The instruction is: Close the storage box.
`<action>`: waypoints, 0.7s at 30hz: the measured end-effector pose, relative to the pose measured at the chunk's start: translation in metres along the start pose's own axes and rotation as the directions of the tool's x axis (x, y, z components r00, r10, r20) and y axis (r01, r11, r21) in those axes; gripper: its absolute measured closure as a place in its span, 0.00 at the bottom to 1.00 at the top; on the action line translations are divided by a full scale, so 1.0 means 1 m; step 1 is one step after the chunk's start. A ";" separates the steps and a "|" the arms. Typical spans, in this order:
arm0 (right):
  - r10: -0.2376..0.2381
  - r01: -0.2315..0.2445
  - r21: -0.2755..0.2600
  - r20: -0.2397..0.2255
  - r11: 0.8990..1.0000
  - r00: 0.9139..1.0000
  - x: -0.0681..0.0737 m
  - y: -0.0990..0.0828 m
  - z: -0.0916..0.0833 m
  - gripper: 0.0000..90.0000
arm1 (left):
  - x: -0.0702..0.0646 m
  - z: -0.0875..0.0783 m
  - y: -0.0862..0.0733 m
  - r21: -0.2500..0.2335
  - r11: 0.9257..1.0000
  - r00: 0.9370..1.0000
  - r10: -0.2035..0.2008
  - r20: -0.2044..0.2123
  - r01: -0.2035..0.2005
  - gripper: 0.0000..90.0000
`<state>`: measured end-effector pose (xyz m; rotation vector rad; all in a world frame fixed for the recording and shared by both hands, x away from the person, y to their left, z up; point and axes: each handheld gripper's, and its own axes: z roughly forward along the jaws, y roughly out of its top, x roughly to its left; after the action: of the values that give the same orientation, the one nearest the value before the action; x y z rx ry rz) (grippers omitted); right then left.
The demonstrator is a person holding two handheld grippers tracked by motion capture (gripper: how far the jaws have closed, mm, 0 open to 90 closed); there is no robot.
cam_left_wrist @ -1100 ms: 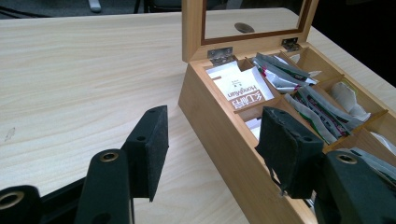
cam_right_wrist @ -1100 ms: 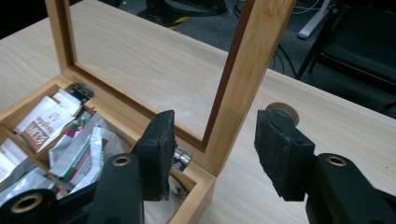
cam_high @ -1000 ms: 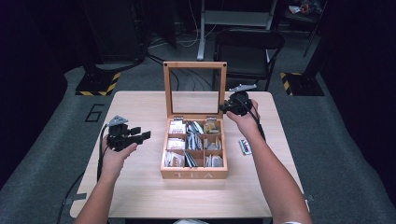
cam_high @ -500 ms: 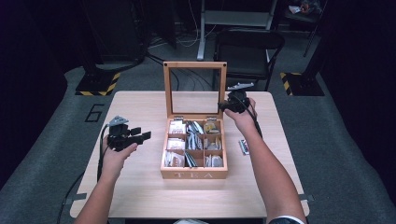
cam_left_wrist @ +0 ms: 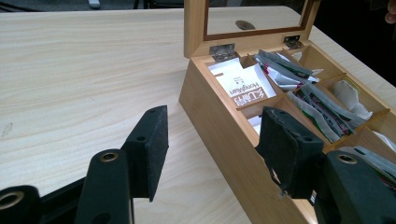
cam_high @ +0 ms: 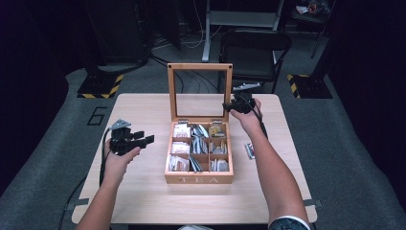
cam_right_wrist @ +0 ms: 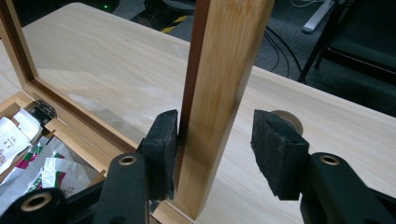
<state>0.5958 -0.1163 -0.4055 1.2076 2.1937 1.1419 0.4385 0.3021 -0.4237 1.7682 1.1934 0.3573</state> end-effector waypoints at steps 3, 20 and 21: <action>0.002 -0.002 0.002 -0.010 1.000 1.000 0.001 0.002 0.002 0.60 | 0.000 0.000 0.000 0.001 1.000 1.000 -0.002 0.000 0.002 0.47; 0.004 -0.004 0.005 -0.057 1.000 0.998 0.001 0.005 -0.005 0.71 | 0.001 0.002 0.000 0.004 1.000 1.000 -0.002 -0.005 0.002 0.47; 0.005 -0.005 0.005 -0.057 1.000 0.998 0.002 0.004 -0.005 0.71 | 0.001 0.003 0.001 0.002 1.000 1.000 -0.003 -0.007 0.003 0.47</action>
<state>0.5936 -0.1162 -0.3987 1.1964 2.2376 1.1882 0.4413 0.3018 -0.4248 1.7680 1.2013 0.3605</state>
